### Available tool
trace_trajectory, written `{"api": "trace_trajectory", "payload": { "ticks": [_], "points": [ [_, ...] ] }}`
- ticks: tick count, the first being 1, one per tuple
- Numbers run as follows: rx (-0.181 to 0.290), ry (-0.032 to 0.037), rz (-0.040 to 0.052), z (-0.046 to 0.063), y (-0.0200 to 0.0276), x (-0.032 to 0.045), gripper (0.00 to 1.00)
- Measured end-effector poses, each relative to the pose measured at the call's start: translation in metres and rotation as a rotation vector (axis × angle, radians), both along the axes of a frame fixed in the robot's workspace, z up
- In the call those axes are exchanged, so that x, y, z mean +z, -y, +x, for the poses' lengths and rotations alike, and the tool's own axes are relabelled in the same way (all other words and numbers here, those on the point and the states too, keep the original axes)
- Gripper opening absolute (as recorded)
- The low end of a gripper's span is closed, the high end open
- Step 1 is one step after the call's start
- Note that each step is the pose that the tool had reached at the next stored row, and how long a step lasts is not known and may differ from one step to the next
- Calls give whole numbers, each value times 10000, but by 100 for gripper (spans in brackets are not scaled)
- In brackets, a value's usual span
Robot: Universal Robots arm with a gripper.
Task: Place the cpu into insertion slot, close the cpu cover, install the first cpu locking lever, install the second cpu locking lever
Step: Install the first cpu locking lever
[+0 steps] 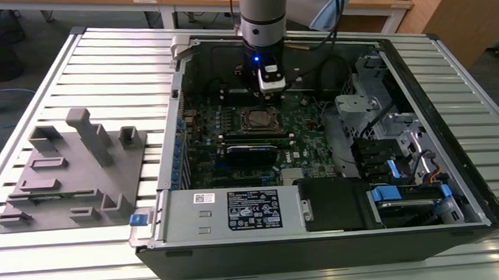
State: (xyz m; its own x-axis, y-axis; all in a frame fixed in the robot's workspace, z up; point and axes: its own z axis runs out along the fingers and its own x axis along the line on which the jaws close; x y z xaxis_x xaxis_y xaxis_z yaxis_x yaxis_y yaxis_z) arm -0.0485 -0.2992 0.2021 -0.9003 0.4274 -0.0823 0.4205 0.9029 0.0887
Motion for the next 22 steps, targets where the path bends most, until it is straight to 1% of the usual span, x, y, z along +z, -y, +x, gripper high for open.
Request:
{"api": "trace_trajectory", "payload": {
  "ticks": [4, 11, 16, 17, 18, 22],
  "points": [
    [-5, 1, 2, 0, -12, 1, 11],
    [-37, 0, 3, -2, -62, 1, 11],
    [-81, 1, -6, -2, -63, -1, 11],
    [-101, 0, -30, -2, -63, -3, 11],
    [-123, 0, -73, -3, -63, -6, 11],
    [-239, 1, -294, -2, -62, -19, 11]
  ]
}}
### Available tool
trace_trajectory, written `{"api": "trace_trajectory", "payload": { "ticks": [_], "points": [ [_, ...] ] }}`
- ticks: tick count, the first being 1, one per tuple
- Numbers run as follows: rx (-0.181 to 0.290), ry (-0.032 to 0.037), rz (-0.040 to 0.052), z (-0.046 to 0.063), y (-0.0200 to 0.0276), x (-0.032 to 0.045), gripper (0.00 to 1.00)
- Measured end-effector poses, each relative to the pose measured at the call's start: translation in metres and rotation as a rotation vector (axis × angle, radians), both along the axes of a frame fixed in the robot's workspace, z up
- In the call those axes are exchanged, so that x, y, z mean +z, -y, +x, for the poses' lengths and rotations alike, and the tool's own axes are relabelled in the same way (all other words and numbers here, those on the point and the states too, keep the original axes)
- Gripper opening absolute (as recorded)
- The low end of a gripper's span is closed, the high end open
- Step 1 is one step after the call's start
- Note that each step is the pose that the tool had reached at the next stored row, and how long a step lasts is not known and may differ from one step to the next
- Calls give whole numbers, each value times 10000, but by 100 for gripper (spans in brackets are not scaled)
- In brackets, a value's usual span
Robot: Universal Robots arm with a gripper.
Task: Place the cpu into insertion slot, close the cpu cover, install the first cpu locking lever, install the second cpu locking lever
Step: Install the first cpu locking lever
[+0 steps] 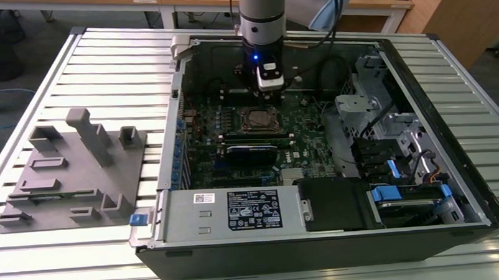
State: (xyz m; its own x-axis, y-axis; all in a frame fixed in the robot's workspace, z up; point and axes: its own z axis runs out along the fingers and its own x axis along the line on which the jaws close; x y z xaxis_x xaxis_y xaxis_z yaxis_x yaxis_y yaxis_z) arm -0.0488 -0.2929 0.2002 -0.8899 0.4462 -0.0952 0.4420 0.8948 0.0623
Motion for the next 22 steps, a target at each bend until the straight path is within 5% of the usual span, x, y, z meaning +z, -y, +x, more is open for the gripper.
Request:
{"api": "trace_trajectory", "payload": {
  "ticks": [5, 18, 20, 22],
  "points": [
    [-97, 0, -138, 0, -11, -11, 11],
    [-106, 1, -140, 0, -41, 7, 11],
    [-106, 1, -105, 0, -40, 8, 11],
    [-107, 1, 43, 0, -32, 7, 11]
  ]
}}
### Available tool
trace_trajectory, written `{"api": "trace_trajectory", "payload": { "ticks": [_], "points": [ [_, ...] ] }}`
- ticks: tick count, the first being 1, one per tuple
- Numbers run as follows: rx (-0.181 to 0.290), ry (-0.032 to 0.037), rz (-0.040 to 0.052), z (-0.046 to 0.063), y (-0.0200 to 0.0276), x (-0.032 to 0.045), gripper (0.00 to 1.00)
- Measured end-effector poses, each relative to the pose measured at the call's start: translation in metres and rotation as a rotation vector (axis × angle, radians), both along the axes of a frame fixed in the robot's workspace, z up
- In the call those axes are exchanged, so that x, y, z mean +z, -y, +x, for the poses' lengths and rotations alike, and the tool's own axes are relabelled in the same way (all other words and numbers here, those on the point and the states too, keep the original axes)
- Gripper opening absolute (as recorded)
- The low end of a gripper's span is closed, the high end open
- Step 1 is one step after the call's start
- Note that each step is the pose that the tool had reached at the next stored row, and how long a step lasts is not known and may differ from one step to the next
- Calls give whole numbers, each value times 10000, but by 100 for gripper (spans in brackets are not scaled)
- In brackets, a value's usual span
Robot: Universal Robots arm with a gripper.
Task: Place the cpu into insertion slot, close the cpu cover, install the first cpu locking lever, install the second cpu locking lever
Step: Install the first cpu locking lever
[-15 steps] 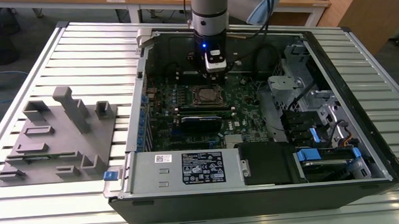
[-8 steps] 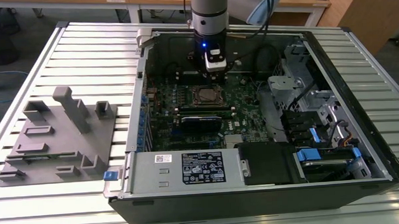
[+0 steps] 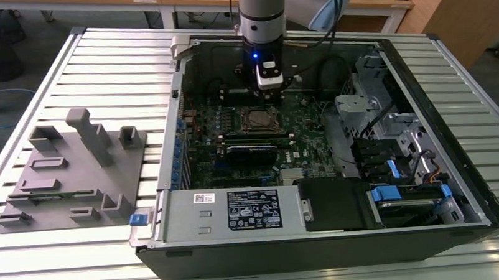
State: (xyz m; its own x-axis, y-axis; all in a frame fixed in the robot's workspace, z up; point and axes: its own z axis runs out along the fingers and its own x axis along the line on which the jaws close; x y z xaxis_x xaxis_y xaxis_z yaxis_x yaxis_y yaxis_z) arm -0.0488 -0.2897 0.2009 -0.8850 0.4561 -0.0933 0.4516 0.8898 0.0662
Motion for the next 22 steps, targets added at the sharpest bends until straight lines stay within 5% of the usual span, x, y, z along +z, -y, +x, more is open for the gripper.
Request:
{"api": "trace_trajectory", "payload": {
  "ticks": [8, 10, 17, 22],
  "points": [
    [1, -1, 838, 0, 81, 0, 11],
    [1, -1, 990, 0, 97, 0, 11],
    [1, -1, 1162, 0, 110, 41, 11],
    [1, -1, 1202, 0, 110, 102, 11]
  ]
}}
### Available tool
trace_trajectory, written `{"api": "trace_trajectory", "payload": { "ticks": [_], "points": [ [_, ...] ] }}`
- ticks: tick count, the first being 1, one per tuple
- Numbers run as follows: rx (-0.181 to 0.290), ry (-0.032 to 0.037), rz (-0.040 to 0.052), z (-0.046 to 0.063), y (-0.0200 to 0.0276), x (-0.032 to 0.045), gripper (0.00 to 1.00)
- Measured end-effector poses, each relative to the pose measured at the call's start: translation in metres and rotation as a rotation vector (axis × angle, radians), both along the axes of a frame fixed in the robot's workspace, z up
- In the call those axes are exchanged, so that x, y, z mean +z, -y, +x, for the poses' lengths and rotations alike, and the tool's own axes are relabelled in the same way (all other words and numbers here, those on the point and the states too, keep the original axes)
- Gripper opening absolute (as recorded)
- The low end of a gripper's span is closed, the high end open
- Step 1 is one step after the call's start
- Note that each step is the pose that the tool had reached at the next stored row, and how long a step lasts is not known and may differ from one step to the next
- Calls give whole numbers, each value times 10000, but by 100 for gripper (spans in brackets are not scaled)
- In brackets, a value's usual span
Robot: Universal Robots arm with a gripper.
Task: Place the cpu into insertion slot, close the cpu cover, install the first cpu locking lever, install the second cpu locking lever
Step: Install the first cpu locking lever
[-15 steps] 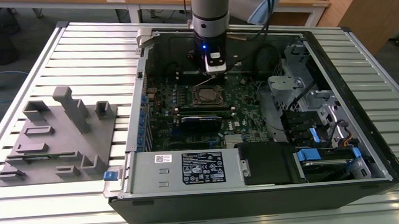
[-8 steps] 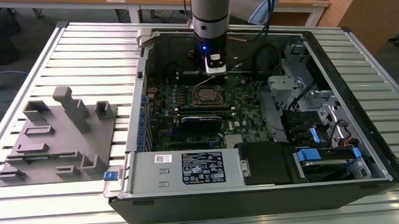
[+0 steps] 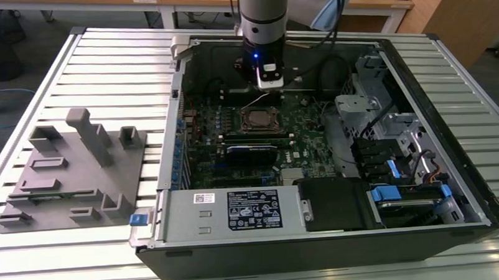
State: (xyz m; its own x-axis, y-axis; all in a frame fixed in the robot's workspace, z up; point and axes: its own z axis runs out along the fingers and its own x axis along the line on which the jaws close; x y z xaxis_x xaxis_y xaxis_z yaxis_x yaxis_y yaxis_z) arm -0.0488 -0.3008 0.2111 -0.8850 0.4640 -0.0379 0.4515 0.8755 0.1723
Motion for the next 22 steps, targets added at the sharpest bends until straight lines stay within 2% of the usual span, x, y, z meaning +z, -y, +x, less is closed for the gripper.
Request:
{"api": "trace_trajectory", "payload": {
  "ticks": [3, 12, 22],
  "points": [
    [0, 0, 21, 0, 0, 28, 11],
    [0, -3, 31, 0, 1, 38, 11],
    [0, 0, 35, 0, 1, 215, 11]
  ]
}}
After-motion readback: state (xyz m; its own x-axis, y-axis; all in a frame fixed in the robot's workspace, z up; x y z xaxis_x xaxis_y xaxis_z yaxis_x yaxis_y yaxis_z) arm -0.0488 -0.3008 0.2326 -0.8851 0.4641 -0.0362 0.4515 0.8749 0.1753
